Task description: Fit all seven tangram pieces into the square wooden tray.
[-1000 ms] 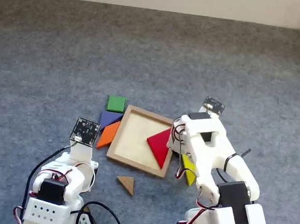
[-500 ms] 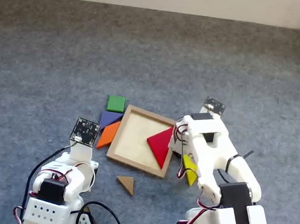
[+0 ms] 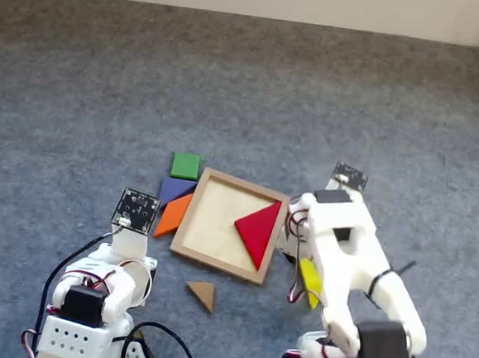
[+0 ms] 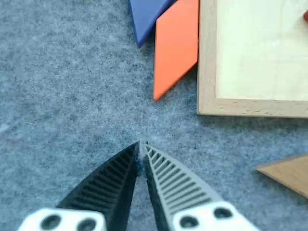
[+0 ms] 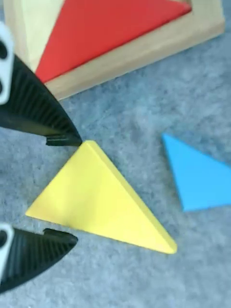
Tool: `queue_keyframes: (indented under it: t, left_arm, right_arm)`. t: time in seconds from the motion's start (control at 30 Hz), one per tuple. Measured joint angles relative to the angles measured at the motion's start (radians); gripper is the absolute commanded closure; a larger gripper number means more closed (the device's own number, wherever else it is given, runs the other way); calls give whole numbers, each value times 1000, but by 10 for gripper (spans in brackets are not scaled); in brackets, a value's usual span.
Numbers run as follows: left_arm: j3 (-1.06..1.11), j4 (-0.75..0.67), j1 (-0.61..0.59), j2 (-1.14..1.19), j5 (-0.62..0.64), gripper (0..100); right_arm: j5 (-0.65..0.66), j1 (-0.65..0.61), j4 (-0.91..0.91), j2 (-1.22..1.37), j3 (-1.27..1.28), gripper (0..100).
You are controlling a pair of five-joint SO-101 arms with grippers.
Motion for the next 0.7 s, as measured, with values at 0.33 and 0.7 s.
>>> queue_keyframes:
  t: [0.33, 0.7]
  left_arm:
    - [0, 0, 0, 0, 0, 995]
    - [0, 0, 0, 0, 0, 995]
  right_arm:
    - [97, 0, 5, -110, 3, 727]
    - [23, 0, 6, -110, 3, 680]
